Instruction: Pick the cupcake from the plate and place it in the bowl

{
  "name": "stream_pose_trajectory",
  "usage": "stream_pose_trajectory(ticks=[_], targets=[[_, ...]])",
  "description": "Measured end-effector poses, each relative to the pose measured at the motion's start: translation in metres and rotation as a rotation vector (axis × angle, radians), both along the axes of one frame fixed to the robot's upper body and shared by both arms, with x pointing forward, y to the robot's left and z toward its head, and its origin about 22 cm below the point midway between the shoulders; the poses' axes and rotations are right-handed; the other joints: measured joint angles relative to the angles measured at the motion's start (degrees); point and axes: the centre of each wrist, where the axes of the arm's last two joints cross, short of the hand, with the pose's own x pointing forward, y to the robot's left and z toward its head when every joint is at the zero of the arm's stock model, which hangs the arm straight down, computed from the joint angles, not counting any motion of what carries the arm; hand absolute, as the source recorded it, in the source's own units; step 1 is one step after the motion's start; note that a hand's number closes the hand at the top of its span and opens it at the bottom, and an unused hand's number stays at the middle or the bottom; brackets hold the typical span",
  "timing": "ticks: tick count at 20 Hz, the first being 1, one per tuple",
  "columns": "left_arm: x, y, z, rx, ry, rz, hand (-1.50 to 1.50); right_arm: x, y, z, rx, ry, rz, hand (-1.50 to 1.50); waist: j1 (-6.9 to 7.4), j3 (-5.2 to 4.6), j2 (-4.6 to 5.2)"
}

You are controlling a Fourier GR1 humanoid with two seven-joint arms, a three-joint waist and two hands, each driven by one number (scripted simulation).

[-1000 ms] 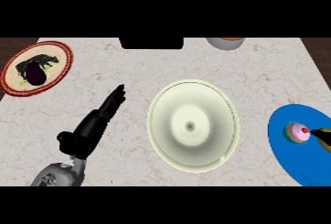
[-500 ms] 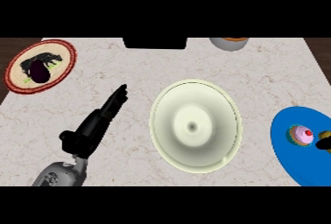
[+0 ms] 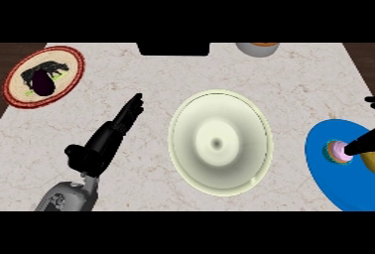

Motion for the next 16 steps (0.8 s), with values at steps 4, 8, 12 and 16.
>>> stream_pose_trajectory(ticks=[4, 8, 12, 16], targets=[[-0.007, 0.0, -0.005, 0.005, 0.006, 0.003, 0.0, 0.001, 0.012, -0.013, -0.018, 0.009, 0.014, -1.5, -0.3, 0.03, -0.06], [-0.004, 0.001, 0.0, 0.007, 0.006, 0.004, 0.0, 0.003, 0.017, -0.014, -0.055, -0.011, 0.023, -1.5, -0.49, 0.04, -0.08], [-0.004, 0.001, -0.002, 0.008, 0.008, 0.006, 0.0, -0.004, 0.025, -0.023, -0.109, -0.024, 0.036, -1.5, -0.68, 0.04, -0.11], [-0.002, 0.0, -0.002, 0.0, 0.016, 0.005, 0.0, -0.008, 0.034, -0.034, -0.166, -0.036, 0.04, -1.5, -0.74, 0.03, -0.12]])
